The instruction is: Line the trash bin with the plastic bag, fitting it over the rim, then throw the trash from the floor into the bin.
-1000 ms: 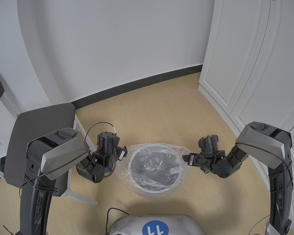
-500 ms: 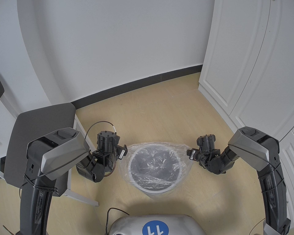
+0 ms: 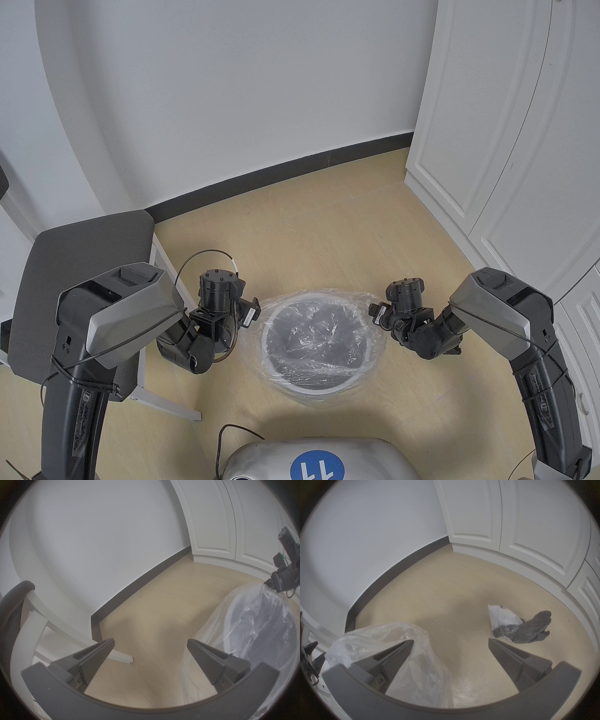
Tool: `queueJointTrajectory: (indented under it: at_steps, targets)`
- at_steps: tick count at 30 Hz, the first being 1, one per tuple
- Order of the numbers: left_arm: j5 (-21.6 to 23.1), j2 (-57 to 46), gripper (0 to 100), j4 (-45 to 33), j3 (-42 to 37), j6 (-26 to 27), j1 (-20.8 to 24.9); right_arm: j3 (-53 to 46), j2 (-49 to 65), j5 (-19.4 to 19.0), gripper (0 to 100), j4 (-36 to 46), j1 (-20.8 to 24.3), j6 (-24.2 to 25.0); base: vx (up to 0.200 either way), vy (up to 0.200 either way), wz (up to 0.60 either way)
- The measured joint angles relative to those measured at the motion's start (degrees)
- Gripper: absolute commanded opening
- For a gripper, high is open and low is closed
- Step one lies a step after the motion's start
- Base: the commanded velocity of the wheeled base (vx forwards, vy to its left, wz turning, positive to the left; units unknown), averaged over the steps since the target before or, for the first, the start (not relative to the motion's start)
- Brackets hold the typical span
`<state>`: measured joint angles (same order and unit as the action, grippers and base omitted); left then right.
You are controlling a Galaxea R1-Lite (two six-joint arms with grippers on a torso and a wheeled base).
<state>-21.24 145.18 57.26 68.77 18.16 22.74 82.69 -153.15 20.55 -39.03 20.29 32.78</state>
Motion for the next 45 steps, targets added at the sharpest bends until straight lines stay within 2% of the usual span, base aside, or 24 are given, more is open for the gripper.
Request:
queueJointTrajectory:
  at_steps: [10,14,34,39,45]
  targets:
    - [1.3,0.3,100,-1.1,-2.2,2.3,-0.1,0.9,-0.3,0.5,100,2.8,0.3,0.4,0.000,0.000,0.00]
    - [1.4,0.9,100,-5.2,-1.5,2.3,-0.6,1.0,-0.3,0.5,100,2.7,0.5,0.4,0.000,0.000,0.00]
    - [1.0,12.2,100,-15.3,19.0,-1.9,-3.8,9.9,-5.1,0.7,100,3.3,0.1,3.2,0.000,0.000,0.00]
    - [0.9,12.7,100,-15.7,18.1,-1.3,-4.9,11.1,-5.6,1.1,100,8.7,0.0,3.2,0.000,0.000,0.00]
    - [1.4,9.8,100,-15.8,13.0,-0.7,-6.3,11.5,-5.2,2.9,100,12.9,-0.4,2.9,0.000,0.000,0.00]
